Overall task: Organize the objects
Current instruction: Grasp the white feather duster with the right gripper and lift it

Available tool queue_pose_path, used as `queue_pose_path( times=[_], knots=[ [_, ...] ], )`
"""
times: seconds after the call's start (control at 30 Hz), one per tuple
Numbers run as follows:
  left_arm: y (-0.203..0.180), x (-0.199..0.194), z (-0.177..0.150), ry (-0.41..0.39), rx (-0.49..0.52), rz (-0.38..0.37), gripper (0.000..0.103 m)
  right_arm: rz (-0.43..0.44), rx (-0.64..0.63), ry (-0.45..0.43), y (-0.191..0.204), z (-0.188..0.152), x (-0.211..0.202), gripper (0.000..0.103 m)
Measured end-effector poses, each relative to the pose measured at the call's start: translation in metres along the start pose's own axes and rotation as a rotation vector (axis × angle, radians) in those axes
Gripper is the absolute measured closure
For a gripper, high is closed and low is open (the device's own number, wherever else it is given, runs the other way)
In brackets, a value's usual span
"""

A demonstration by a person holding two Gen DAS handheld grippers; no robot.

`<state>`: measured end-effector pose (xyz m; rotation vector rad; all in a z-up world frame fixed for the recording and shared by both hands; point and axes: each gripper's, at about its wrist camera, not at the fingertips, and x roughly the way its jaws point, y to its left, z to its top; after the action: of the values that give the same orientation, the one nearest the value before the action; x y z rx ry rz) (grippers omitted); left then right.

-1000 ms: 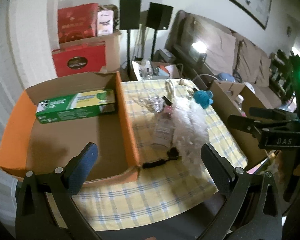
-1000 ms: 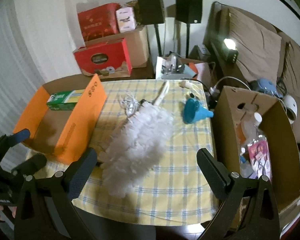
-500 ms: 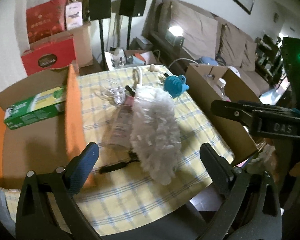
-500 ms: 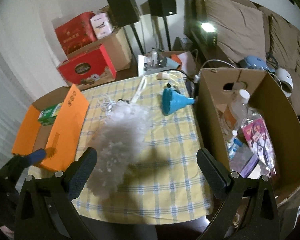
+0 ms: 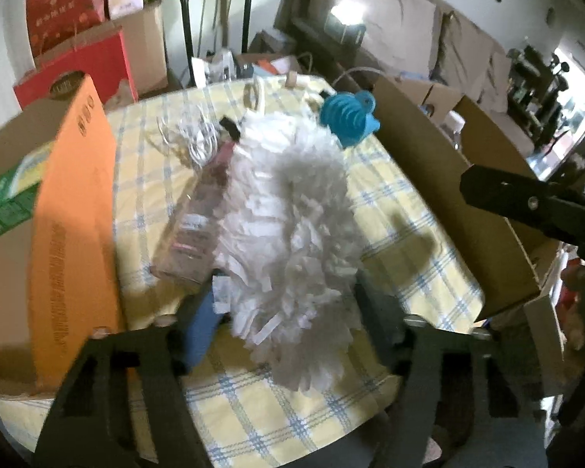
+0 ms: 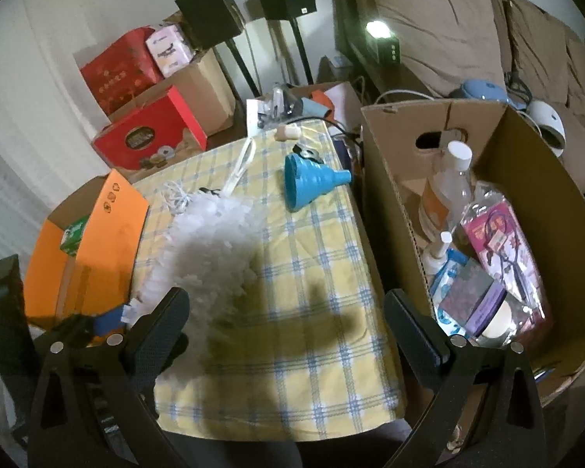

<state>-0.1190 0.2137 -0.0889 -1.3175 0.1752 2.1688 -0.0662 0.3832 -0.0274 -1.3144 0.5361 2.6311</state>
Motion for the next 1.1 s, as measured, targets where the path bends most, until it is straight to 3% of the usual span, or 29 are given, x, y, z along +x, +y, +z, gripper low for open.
queue_pose_path(
  times=[0.17,0.33,0.73,0.9,0.97,1.03,1.1],
  knots=[
    [0.004,0.008,0.000,0.021,-0.005,-0.009,0.072,0.006,0.007,0.033,-0.001,-0.002,0.016,0.002],
    [0.009,0.000,0.000,0.001,-0.031,-0.029,0.085,0.044,0.023,0.071,0.005,-0.003,0.034,0.002],
    [0.013,-0.024,-0.004,-0.053,-0.090,-0.187,0.090,0.264,0.149,0.173,0.020,0.002,0.073,0.002],
    [0.006,-0.029,-0.006,-0.058,-0.077,-0.221,0.091,0.304,0.183,0.227,0.025,0.001,0.090,0.002],
    [0.003,-0.029,-0.007,-0.055,-0.075,-0.233,0.091,0.311,0.188,0.245,0.026,-0.001,0.095,0.010],
    [0.001,-0.029,-0.008,-0.054,-0.071,-0.240,0.091,0.321,0.186,0.261,0.027,-0.002,0.098,0.031],
    [0.001,-0.030,-0.009,-0.058,-0.068,-0.241,0.091,0.314,0.181,0.270,0.028,-0.003,0.099,0.046]
  ],
)
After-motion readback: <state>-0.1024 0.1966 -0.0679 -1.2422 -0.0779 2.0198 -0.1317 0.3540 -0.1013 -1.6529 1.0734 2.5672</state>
